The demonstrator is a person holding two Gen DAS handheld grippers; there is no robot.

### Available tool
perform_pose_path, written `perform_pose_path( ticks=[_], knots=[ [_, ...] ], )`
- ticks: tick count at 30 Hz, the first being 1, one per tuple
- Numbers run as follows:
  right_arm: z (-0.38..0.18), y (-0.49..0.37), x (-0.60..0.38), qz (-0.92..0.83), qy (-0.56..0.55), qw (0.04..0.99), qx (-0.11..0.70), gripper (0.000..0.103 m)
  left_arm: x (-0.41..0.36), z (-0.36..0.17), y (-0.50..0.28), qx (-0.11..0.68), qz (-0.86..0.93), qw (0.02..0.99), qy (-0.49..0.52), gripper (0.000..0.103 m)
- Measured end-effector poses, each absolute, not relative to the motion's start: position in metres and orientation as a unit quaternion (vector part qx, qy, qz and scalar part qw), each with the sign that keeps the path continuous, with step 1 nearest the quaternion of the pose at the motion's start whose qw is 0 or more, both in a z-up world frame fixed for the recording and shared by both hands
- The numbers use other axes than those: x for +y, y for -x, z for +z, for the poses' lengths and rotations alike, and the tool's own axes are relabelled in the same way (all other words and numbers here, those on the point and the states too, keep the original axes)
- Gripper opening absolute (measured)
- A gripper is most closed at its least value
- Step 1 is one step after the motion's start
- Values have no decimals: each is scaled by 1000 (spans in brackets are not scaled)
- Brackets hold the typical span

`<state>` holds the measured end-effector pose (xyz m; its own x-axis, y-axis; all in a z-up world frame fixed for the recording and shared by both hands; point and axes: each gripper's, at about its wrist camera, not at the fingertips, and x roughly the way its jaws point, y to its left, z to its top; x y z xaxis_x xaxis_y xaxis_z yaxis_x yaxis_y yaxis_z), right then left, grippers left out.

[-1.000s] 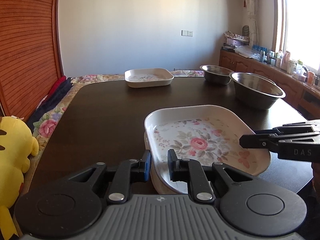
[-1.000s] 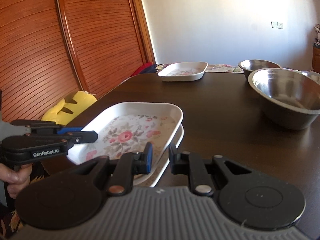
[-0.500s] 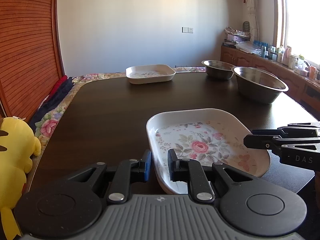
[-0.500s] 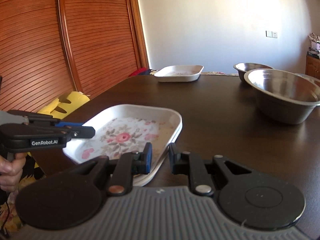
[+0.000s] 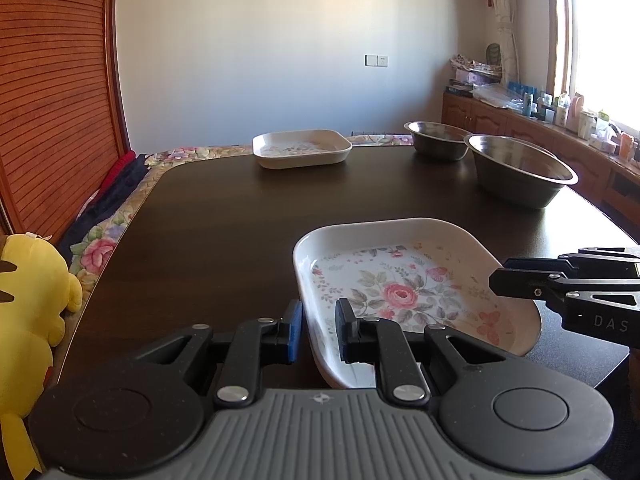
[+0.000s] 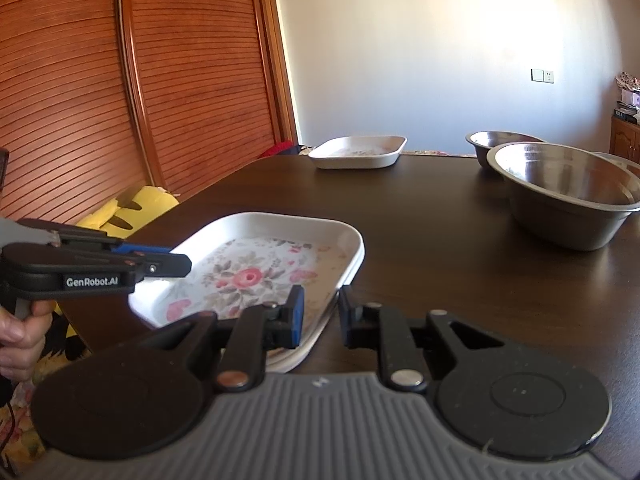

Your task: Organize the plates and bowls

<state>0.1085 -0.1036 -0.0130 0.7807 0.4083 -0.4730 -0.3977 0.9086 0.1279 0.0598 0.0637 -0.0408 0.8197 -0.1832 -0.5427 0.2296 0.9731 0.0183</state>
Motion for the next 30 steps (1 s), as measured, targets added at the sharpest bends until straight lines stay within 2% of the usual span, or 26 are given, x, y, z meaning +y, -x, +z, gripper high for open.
perform_pose_path(
  ticks=[11,25,26,29,30],
  knots=[
    [1,-109,-106,215,-20,948,232,21,75,-15,-73,255,-102,961,-40,19],
    [65,-166,-105,235,23,947,219,22,87,10,-136,245,-101,963,-55,22],
    [68,-172,-104,236,25,946,222,23,88,10,-142,247,-103,962,-54,22],
    [73,-191,-102,243,27,941,234,38,90,9,-158,252,-105,961,-52,25],
    [74,-197,-100,244,29,940,238,40,90,8,-163,253,-106,960,-52,29]
  ],
)
